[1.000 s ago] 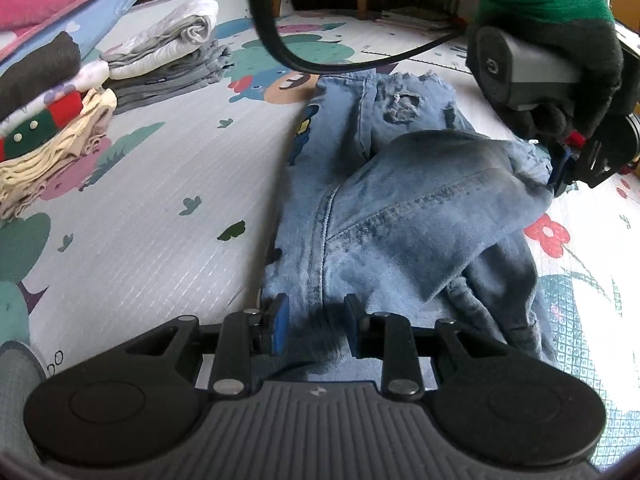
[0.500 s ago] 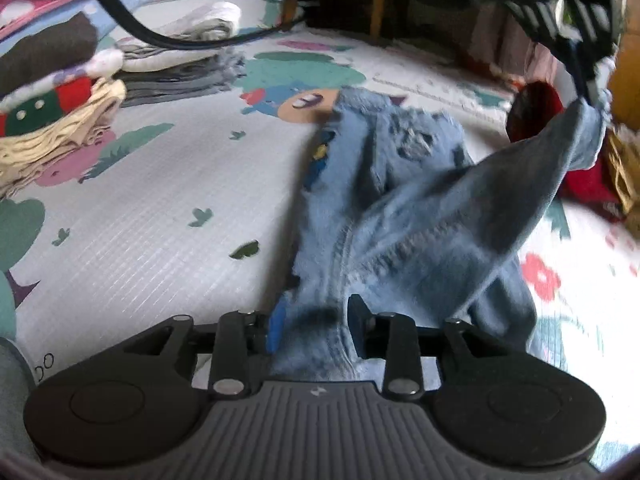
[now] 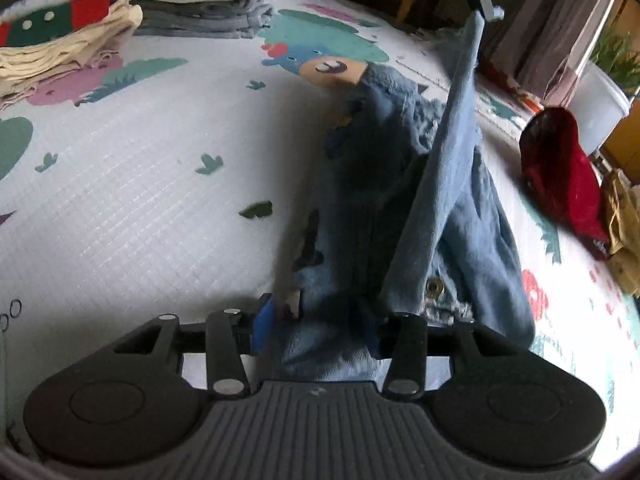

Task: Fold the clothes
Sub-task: 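Grasp the sleeve cuff with the left gripper and lift it over the jacket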

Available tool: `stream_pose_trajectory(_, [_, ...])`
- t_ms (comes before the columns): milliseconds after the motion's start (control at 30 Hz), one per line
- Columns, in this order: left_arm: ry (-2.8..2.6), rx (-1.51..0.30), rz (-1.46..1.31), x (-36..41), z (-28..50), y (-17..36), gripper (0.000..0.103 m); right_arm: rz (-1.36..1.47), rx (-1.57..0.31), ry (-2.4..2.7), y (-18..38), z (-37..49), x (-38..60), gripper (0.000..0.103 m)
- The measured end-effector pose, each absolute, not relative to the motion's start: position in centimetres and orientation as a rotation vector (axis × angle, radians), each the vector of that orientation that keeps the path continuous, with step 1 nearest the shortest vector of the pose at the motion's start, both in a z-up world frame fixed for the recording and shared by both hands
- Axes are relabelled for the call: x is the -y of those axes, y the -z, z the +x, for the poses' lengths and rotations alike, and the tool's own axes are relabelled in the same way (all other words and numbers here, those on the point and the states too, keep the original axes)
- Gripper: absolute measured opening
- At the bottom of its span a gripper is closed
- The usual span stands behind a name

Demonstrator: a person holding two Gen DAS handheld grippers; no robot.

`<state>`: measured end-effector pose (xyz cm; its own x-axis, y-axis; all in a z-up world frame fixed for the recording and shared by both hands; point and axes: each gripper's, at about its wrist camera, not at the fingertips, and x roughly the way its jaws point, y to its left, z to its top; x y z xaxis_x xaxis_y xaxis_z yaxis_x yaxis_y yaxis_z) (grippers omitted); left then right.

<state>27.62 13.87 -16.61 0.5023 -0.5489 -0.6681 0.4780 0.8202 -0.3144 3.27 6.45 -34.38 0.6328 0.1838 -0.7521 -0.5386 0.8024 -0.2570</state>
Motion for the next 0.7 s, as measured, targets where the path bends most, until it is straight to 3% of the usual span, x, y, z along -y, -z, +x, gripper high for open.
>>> stream_pose_trajectory(133, [0.682,-0.798,-0.08,-13.9,26.9,15.1,0.002,-0.564,-0.757,-0.442,34.8,3.1,-7.4,0.066])
stream_pose_trajectory(467, [0.503,-0.897,-0.045,-17.6,29.1,19.6,0.002,-0.727,-0.675,-0.465,35.5,0.0,-8.3,0.067])
stream_pose_trajectory(700, [0.517,-0.908,-0.046,-18.0,29.4,20.7,0.002,-0.749,-0.617,-0.53,35.6,-0.6,-9.3,0.076])
